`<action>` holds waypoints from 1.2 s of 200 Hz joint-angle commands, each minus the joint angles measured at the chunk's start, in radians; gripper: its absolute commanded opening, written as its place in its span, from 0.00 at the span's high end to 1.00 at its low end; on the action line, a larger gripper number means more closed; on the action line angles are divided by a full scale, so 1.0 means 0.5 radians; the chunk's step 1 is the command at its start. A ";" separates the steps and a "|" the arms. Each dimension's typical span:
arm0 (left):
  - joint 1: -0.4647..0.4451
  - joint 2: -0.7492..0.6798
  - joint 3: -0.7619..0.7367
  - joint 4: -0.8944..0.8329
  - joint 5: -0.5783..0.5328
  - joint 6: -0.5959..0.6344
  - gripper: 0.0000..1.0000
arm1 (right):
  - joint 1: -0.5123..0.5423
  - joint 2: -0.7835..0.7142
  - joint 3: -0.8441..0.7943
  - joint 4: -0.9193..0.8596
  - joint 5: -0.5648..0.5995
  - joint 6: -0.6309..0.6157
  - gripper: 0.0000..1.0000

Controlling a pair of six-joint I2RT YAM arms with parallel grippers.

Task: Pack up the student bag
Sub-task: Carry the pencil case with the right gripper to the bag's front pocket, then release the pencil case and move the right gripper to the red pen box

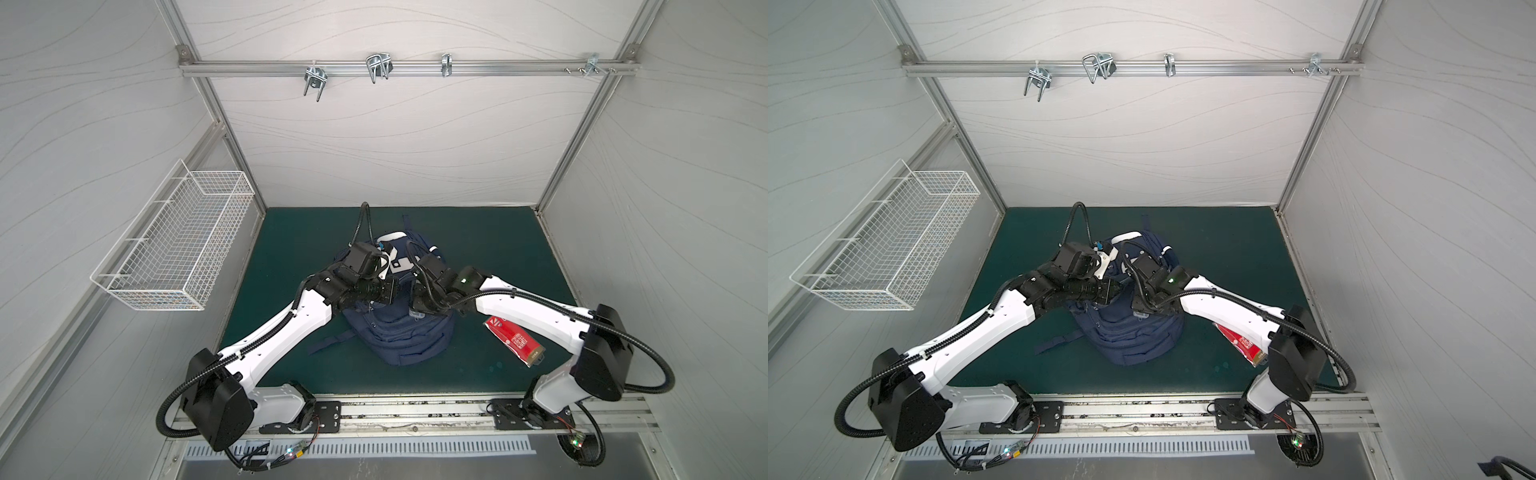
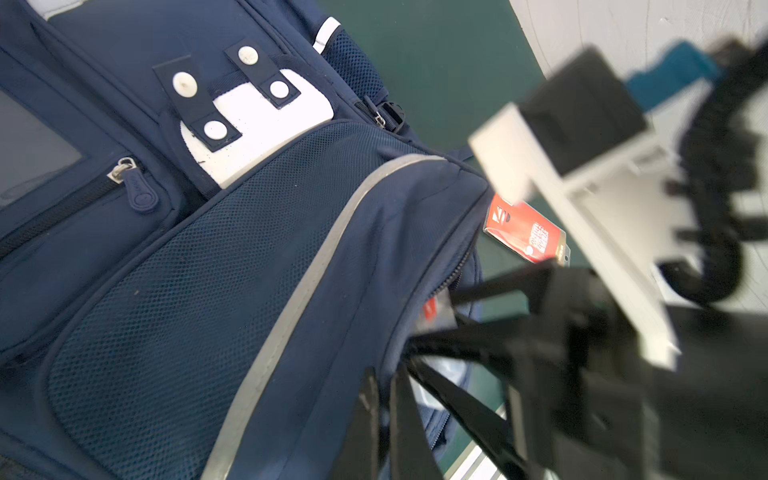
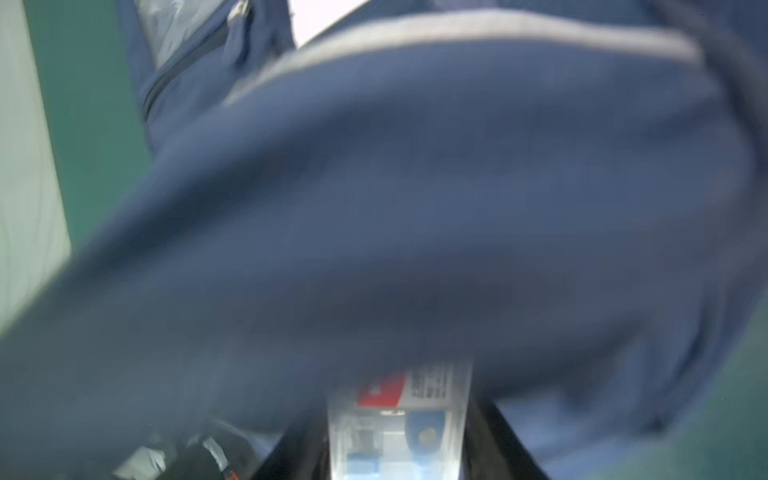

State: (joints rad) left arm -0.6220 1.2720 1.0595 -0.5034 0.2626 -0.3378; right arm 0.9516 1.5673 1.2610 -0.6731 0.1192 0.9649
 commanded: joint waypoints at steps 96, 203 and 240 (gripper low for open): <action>-0.002 -0.056 0.044 0.125 0.037 -0.050 1.00 | 0.081 -0.050 -0.026 0.251 -0.030 -0.088 0.47; -0.002 -0.054 0.046 0.108 0.033 -0.048 1.00 | -1.267 -1.233 -1.029 -0.295 0.351 -0.377 0.12; -0.004 -0.051 0.038 0.114 0.032 -0.047 1.00 | -1.998 -1.058 -1.236 -0.001 -0.223 -0.588 0.10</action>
State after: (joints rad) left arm -0.6170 1.2705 1.0592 -0.5087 0.2581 -0.3462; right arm 0.0917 0.9749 0.6704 -0.7593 0.2371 0.7551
